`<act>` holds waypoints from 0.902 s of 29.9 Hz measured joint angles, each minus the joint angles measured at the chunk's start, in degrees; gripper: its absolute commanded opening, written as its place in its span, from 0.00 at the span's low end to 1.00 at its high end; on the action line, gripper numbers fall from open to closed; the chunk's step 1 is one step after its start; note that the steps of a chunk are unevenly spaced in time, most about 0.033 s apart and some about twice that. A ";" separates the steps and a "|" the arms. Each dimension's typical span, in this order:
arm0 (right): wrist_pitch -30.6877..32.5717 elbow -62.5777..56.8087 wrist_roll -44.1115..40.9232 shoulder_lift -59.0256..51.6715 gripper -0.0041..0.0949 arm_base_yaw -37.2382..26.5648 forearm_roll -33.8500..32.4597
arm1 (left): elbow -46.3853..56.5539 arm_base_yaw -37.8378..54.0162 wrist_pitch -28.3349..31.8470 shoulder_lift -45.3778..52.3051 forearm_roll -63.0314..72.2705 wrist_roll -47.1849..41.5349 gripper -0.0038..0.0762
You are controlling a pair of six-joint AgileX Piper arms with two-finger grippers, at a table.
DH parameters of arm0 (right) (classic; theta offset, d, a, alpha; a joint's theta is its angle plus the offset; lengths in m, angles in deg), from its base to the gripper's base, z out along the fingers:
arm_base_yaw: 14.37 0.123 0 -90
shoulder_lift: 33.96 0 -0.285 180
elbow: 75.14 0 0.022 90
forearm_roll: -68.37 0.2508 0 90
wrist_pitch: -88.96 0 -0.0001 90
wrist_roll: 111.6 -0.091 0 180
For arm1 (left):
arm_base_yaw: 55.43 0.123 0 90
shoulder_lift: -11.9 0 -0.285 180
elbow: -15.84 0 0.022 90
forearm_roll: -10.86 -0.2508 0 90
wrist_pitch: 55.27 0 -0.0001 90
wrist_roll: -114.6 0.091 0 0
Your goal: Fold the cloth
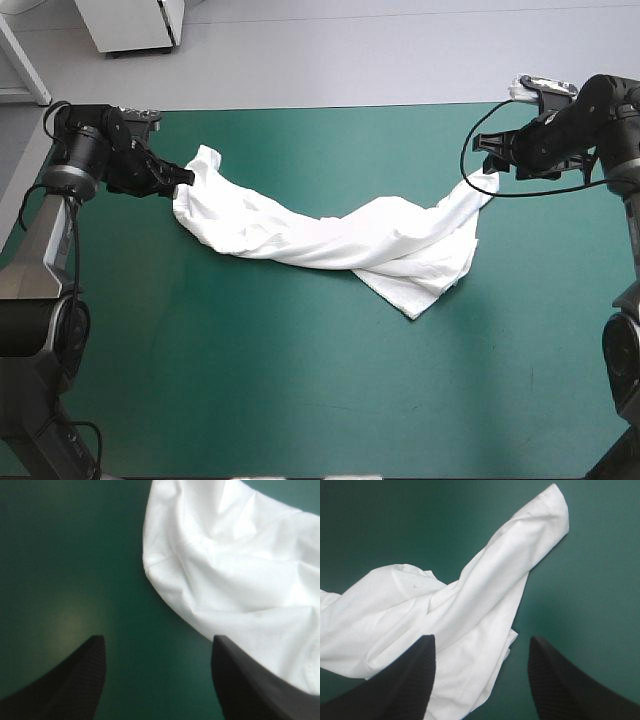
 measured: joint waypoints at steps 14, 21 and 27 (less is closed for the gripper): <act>0.00 -0.04 0.00 -1.35 0.56 0.00 1.08 | 0.01 0.00 7.77 -10.30 -1.82 -1.23 0.60; 0.00 -0.10 0.00 -1.35 0.56 0.00 2.20 | -0.08 0.00 10.59 -13.97 -1.95 -1.43 0.58; 0.00 -0.10 0.00 -1.37 0.56 0.00 2.94 | -0.91 0.00 11.60 -15.06 -1.32 -1.59 0.06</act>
